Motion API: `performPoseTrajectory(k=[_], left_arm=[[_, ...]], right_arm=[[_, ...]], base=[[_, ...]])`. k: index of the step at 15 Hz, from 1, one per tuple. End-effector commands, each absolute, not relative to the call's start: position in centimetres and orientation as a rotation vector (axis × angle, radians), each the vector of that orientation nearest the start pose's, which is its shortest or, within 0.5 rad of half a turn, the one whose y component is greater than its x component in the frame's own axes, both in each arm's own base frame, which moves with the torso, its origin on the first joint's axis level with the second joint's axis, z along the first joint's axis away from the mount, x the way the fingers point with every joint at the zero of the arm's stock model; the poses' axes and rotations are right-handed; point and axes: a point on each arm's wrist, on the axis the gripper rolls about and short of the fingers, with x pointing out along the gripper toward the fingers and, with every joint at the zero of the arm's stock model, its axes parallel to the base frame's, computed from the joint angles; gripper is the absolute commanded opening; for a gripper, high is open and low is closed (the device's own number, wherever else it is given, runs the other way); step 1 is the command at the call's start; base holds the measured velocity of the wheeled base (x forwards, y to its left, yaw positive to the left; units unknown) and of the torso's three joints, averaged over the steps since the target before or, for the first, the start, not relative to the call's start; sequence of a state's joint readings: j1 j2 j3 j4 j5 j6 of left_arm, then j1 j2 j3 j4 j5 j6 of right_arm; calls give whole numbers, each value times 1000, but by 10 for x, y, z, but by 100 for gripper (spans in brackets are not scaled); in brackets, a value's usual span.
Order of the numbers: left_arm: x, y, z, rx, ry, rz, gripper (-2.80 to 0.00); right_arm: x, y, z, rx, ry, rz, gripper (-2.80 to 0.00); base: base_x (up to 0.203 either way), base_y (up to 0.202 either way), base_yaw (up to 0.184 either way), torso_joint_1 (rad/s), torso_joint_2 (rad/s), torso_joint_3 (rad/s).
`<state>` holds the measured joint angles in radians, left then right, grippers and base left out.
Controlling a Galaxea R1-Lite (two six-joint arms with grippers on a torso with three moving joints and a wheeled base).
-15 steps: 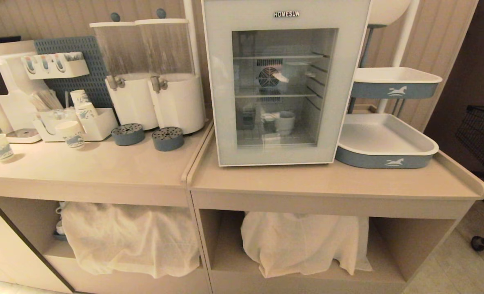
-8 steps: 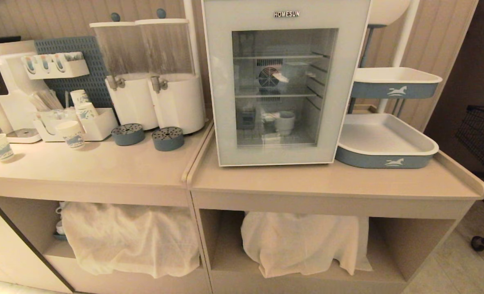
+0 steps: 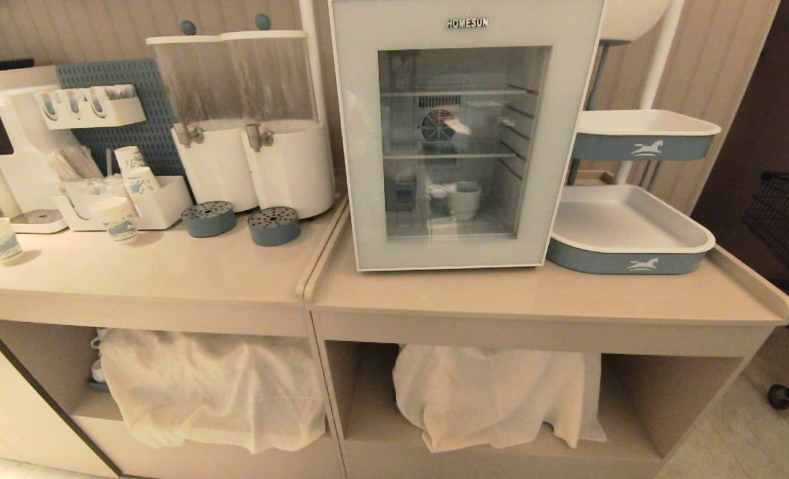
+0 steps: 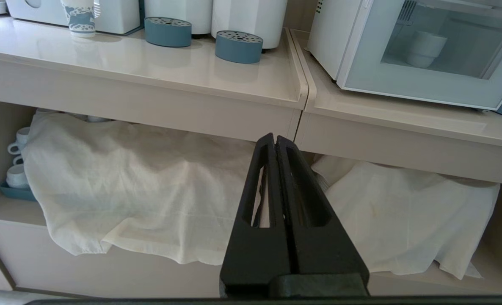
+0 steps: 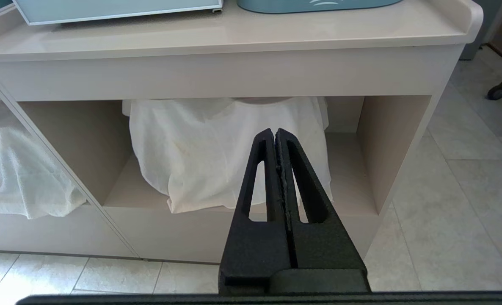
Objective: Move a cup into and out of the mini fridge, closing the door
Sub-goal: Open the freezer door
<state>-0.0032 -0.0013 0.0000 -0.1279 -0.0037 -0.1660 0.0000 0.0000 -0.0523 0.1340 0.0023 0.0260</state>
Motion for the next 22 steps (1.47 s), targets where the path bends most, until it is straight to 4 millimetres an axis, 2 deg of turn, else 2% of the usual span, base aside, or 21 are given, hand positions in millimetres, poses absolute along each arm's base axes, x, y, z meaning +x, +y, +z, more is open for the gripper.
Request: performPoseTrajectory(k=[1, 22], left_arm=[[-21, 0, 77, -167, -91, -15, -280], [-21, 0, 78, -167, -92, -16, -280]], right_arm=[[-27, 0, 76, 26, 84, 2, -280], [-27, 0, 76, 26, 85, 2, -280]], base=[[0, 0, 0, 0, 0, 0], [0, 0, 0, 0, 0, 0]])
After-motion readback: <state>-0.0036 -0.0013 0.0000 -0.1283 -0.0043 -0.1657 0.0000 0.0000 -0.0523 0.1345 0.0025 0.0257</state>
